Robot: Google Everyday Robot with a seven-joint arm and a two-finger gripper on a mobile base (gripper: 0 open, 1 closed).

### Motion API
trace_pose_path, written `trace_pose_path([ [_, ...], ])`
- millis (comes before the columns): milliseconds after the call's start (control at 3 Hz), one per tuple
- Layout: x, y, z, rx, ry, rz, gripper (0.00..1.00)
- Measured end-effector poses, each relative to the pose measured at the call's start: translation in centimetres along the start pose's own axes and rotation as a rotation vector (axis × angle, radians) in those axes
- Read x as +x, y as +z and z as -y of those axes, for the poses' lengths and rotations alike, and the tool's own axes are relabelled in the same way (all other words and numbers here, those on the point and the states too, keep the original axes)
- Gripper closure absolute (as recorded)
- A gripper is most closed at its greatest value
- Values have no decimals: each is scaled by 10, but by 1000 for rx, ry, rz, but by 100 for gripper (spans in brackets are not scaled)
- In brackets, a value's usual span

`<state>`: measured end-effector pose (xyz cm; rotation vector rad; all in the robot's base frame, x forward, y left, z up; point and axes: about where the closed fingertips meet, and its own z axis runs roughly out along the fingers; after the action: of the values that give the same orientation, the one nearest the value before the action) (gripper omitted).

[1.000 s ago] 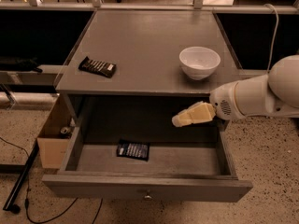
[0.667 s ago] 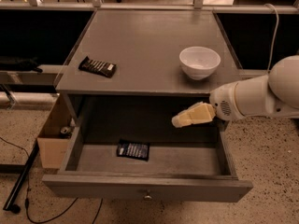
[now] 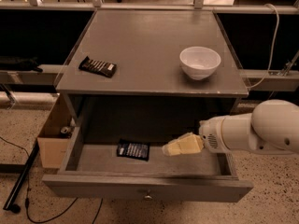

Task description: Pick rxbar blueberry from top drawer and place on counter

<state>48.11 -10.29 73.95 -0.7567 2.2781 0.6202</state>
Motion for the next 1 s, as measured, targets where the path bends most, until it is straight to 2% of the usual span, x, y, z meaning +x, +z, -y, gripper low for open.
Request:
trace_pose_path([
  [333, 0, 0, 0, 0, -1, 0, 0],
  [667, -2, 5, 0, 21, -42, -11, 0],
  [1000, -12, 11, 3, 38, -160, -7, 0],
])
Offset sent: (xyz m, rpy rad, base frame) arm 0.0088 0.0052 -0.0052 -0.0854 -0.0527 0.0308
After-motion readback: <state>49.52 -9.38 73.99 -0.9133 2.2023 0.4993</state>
